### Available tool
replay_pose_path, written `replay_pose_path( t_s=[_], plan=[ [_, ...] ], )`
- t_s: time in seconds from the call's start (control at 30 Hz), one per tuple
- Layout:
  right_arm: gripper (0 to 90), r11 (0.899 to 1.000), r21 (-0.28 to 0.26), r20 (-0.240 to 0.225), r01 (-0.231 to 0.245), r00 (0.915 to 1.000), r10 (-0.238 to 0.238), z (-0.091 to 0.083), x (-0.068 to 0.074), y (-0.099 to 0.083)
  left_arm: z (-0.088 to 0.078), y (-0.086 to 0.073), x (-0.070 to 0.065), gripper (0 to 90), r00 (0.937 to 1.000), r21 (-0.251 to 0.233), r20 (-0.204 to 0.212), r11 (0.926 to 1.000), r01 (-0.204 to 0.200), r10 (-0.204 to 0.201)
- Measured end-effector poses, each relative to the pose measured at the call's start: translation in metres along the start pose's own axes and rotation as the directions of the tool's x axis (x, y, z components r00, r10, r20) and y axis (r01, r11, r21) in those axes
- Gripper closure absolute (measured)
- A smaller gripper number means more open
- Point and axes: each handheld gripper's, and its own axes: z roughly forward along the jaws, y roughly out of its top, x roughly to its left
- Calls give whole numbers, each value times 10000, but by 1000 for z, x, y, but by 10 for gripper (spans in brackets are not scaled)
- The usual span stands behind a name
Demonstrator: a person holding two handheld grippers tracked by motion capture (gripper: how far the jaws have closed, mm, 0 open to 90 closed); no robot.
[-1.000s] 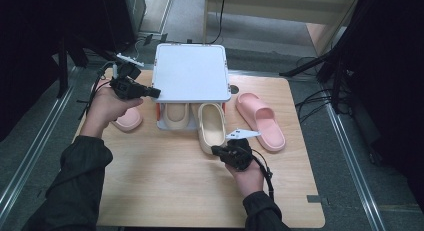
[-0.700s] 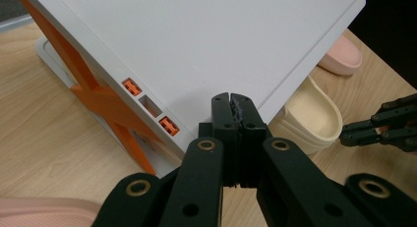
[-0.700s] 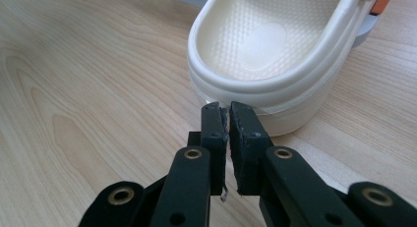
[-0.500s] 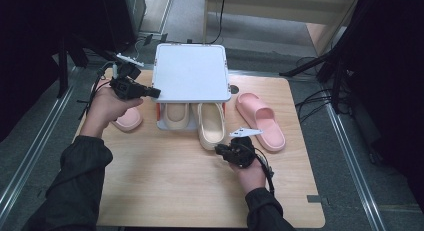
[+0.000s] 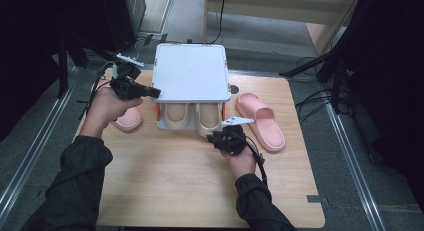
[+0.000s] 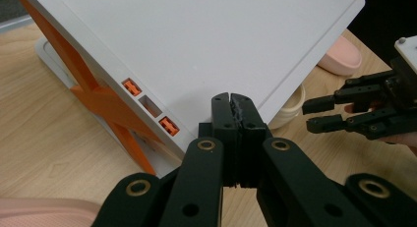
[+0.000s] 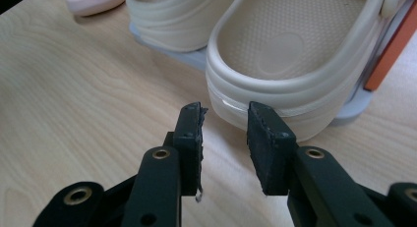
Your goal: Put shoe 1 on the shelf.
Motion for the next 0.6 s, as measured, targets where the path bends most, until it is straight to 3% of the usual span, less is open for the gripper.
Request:
replay_pose_path(
  t_s=[0.27, 0.6],
  plan=[
    [635, 9998, -200, 368, 99, 9993, -92, 15, -1, 8, 0, 0, 0, 894, 10000, -2, -10, 10000, -24, 24],
    [583, 9997, -164, 390, 199, 9991, -192, 25, -4, 17, -1, 0, 1, 875, 10000, -54, 9, 10000, -31, 31]
  ],
)
